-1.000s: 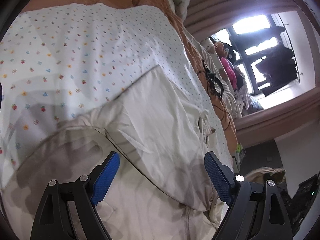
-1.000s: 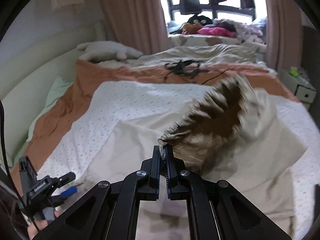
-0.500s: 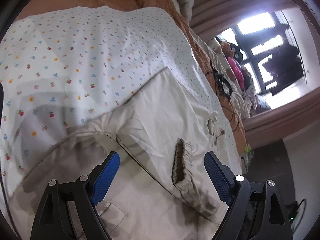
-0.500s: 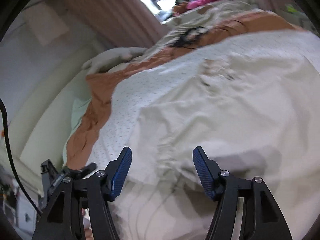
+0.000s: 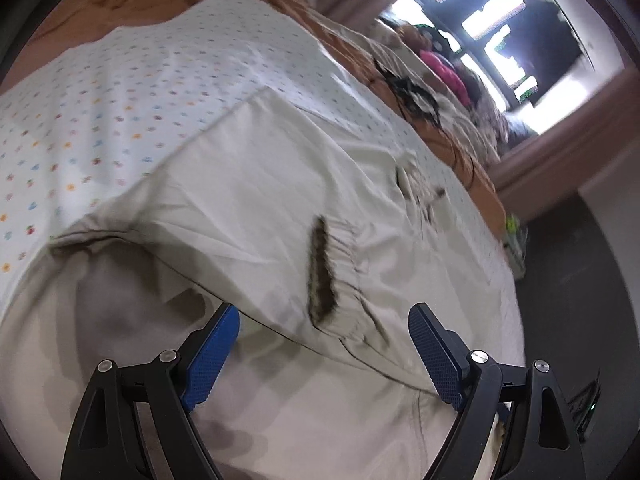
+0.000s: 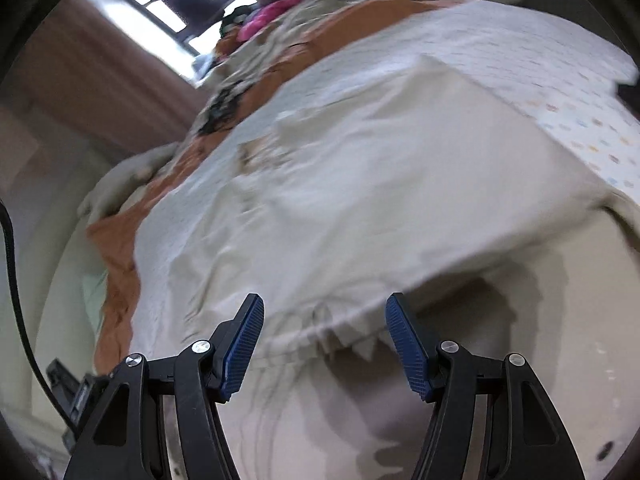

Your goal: Fold large clothes

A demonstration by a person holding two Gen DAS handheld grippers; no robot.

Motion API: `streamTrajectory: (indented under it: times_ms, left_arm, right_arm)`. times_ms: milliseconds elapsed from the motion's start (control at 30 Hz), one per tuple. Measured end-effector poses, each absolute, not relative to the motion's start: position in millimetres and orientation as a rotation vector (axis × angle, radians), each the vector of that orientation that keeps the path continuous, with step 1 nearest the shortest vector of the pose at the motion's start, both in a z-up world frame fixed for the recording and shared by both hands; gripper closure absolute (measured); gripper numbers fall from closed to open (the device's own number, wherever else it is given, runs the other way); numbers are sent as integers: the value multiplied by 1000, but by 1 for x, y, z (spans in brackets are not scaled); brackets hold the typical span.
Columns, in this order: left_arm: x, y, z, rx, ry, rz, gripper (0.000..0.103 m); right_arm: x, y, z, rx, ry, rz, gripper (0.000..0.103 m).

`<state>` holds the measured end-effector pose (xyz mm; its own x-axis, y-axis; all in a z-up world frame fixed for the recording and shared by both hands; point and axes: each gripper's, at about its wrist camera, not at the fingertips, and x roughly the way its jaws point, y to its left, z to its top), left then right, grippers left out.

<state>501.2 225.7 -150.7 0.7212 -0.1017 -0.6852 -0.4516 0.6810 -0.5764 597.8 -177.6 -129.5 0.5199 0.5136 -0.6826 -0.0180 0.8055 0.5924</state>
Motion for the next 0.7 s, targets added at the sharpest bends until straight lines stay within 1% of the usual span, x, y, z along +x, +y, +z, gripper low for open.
streamTrajectory:
  times_ms: [133,200,267,300,367,400,433,467,500,567,600,700]
  left_arm:
    - [515,208,-158,-754,806,185,16]
    - [522,200,-165,-747,819,177,17]
    - [530,194,-173,-742,822,170,25]
    - [534,192,-176,-733,836,166,27]
    - [541,186,-184,-724,865,152,39]
    - [544,183,-188,-717,881,142,42]
    - [547,181,-191,-701,891,142,48]
    - [548,180,-192,-687,893,147,55]
    - [549,179,-193,-661,891,163,58]
    - [550,181,-195,-640,888,192,74]
    - [550,185,-197,-649,883,200,75]
    - [547,193,-198,-671,856,228,76]
  right_arm:
    - [601,-217,-142,643,987,256,39]
    - [603,-233,-151,677,999,204,39]
    - [605,-246,-159,711,1010,162,39]
    - [607,-253,-163,728,1013,141,39]
    - [609,-264,-169,752,1011,120,39]
    - [611,-269,-172,764,1006,114,40]
    - [612,-270,-174,772,999,112,41]
    - [614,-273,-176,780,994,111,46]
    - [615,-274,-177,784,992,109,56]
    - [619,-275,-183,791,990,110,67]
    - [621,-275,-186,800,991,121,69]
    - [626,-269,-190,814,997,144,69]
